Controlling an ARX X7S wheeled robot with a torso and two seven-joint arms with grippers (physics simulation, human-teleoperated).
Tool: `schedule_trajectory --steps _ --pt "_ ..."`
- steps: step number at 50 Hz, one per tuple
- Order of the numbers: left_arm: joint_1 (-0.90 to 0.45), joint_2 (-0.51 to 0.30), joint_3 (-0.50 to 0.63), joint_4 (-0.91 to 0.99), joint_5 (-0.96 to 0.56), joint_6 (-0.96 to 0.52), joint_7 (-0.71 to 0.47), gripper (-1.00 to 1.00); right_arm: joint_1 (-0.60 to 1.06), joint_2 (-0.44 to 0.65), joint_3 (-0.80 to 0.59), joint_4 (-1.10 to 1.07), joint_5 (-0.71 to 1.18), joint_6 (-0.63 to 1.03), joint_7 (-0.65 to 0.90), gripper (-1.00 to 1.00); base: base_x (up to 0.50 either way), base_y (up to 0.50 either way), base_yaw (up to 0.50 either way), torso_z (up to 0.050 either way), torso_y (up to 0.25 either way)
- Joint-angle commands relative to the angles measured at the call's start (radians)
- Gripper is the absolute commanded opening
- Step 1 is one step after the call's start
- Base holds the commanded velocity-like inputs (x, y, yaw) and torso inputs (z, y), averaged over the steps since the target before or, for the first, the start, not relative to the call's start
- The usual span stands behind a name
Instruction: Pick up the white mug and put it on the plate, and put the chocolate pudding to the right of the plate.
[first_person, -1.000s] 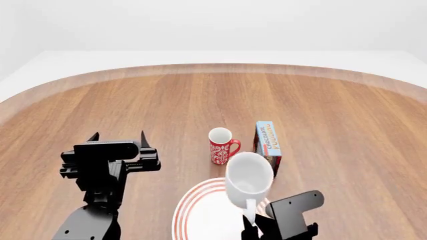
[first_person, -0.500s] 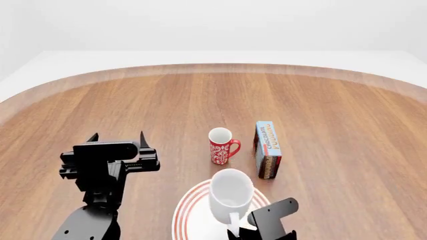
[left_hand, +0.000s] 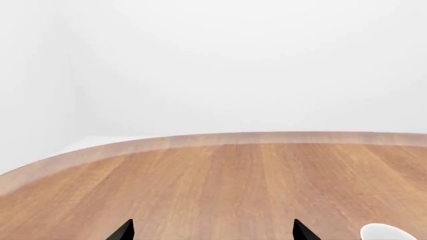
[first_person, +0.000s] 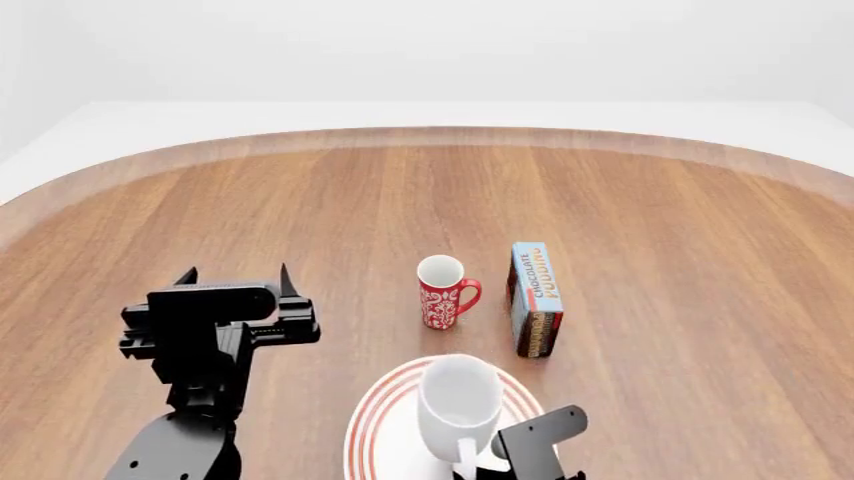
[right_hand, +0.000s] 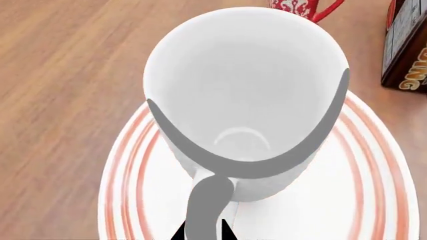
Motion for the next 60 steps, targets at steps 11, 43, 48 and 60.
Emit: schedule_trajectory --steps 11,43,48,60 --pt "-0.005 -0.005 0.007 0.0 -0.006 -0.001 -0.007 1.0 0.012 -0.002 0.003 0.065 -0.003 -0.028 -0.019 -1.0 0.0 0.0 0.0 0.0 0.001" --pt "-0.001 -0.011 0.014 -0.007 -0.016 0.008 -0.015 1.0 0.02 0.0 0.005 0.08 0.04 -0.01 -0.021 1.0 0.0 0.0 0.0 0.0 0.0" --pt "-0.001 -0.012 0.016 -0.008 -0.017 0.009 -0.017 1.0 0.019 0.0 0.006 0.078 0.042 -0.013 -0.017 1.0 0.0 0.0 0.0 0.0 0.0" --pt "-0.001 -0.015 0.019 -0.008 -0.021 0.011 -0.021 1.0 0.016 0.008 0.024 0.022 0.081 0.027 0.015 1.0 0.0 0.0 0.0 0.0 0.0"
